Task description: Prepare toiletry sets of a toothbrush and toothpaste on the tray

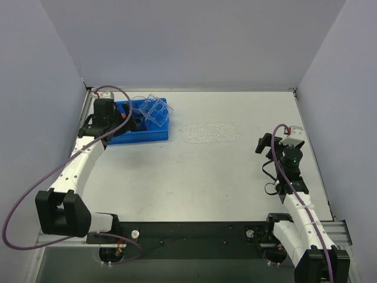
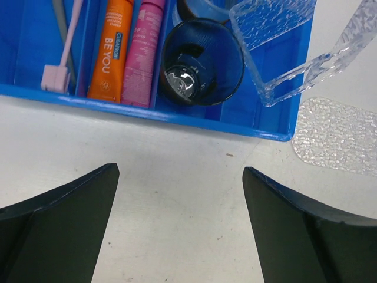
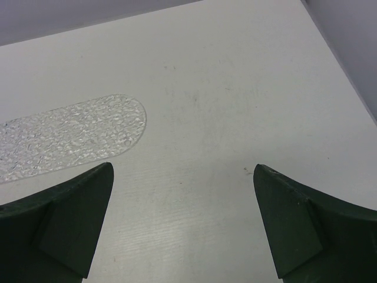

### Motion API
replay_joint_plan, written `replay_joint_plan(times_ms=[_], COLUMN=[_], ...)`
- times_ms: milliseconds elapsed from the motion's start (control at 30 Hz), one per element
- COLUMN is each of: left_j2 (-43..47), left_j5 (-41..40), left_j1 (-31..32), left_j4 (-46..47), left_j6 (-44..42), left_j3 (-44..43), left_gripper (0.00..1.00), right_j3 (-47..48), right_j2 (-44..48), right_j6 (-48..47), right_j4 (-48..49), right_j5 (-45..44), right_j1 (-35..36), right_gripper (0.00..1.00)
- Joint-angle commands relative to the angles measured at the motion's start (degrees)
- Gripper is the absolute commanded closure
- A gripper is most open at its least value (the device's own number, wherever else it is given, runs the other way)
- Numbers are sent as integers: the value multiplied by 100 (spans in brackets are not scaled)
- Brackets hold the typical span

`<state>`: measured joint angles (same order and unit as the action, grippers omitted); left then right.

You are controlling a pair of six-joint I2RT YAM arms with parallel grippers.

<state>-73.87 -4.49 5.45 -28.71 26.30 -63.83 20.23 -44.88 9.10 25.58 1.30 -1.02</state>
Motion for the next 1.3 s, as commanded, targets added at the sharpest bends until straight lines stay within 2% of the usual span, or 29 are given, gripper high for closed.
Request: replay_joint_plan(times_ms=[0,133,433,600,700,733,867,1133,1167,1267], left_j2=[-742,-1567,-2605,-2756,-2835,-2870,-3019,-3125,-3134,-3152], left_j5=[-368,-535,-307,-219,-210,-175,-140,-175,-149,-149], left_j1=[236,193,0,-62,-71,-71,-79,-123,-123,-123], left_j4=[-362,-706,-961,-838,-829,-838,-908,-952,-952,-987], left_j6=[-126,58,252,322,340,340,366,428,428,463], left_j3=[-822,-1534,-2212,-2283,-2291,-2291,-2283,-2344,-2362,-2397], left_gripper=[3,3,4,16,27,35,52,68,74,83], right_j3=[226,639,1176,1360,1553,1606,1756,1678,1677,1668], right_j2=[103,68,172,173,41,-20,-161,-135,-109,-73], right_j6=[-75,-181,-629,-831,-1121,-1182,-1297,-1130,-1130,-1174], right_j4=[237,-123,-554,-633,-809,-879,-1037,-1038,-1038,-1082], right_j5=[28,46,318,388,538,573,643,591,591,591], right_j1=[40,40,40,40,40,40,40,40,40,40], right_gripper=[0,0,0,0,0,0,0,0,0,0])
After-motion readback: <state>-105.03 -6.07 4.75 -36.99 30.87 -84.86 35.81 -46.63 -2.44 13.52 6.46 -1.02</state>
